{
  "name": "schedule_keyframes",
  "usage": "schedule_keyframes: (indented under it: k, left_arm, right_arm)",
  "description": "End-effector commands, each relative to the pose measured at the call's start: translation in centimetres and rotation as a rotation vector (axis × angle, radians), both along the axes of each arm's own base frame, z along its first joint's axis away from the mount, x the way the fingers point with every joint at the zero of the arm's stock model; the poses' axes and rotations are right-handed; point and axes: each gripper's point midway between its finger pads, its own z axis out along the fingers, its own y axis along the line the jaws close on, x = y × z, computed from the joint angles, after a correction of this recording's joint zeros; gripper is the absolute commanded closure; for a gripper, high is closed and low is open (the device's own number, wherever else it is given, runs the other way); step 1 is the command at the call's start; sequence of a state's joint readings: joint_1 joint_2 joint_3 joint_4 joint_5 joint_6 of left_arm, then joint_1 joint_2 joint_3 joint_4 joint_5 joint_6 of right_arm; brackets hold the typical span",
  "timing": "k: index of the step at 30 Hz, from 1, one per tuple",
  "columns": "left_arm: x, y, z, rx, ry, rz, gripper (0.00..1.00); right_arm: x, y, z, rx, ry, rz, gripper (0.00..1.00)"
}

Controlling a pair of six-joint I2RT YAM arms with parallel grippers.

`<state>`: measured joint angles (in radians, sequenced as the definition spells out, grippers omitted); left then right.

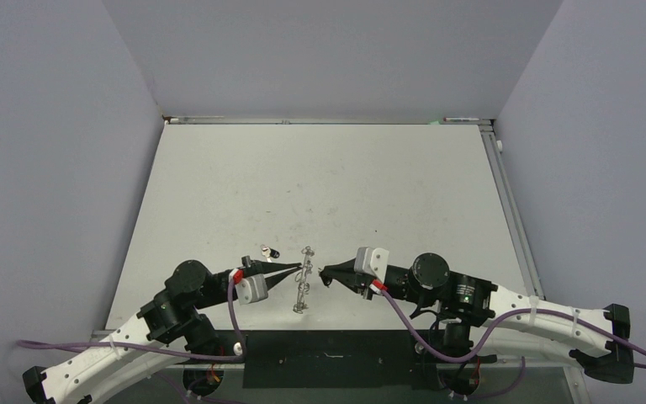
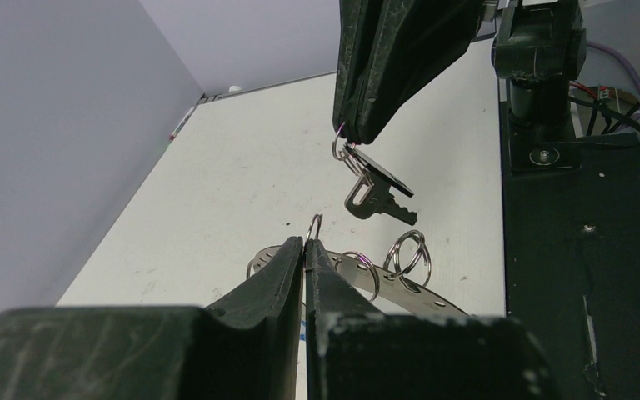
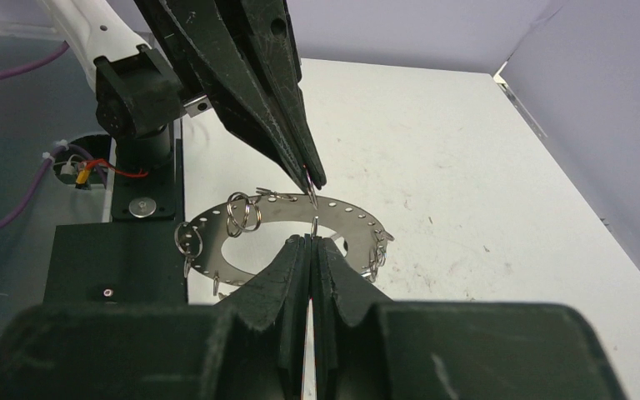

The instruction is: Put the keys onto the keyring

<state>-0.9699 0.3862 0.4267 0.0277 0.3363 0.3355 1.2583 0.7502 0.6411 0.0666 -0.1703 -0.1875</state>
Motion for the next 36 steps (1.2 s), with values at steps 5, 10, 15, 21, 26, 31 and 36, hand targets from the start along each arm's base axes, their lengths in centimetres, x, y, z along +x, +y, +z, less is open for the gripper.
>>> schedule_keyframes:
  k: [5, 10, 15, 21, 26, 31, 36]
  left_arm:
    - [-0.8, -0.5, 3.1, -0.105, -0.021, -0.048, 1.00]
    - [-0.8, -0.5, 3.0, -0.107, -0.015, -0.048, 1.00]
    - [-0.8, -0.6, 2.9, -0.103, -0.009, -0.051, 1.00]
    - [-0.9, -0.6, 3.0, -0.108, -0.004, -0.055, 1.00]
    - [-1.0, -0.7, 2.9, -0.107, -0.002, -0.058, 1.00]
    - [-1.0, -0.7, 2.9, -0.105, -0.001, -0.060, 1.00]
    - [-1.0, -0.7, 2.8, -0.102, 0.002, -0.061, 1.00]
  right_arm:
    - [-0.3, 2.0, 0.9, 0.025, -0.004, 0.052, 0.95]
    - [-0.4, 2.4, 0.8, 0.034, 0.000, 0.062, 0.95]
    - [-0.5, 2.5, 1.2, 0.044, -0.003, 0.067, 0.95]
    - [-0.5, 2.4, 1.6, 0.057, -0.009, 0.067, 0.95]
    - [-0.2, 2.4, 1.8, 0.064, -0.013, 0.052, 0.95]
    - [0.0, 2.5, 2.1, 0.071, -0.016, 0.043, 0.95]
    - [0.3, 2.4, 2.3, 0.082, -0.018, 0.023, 0.95]
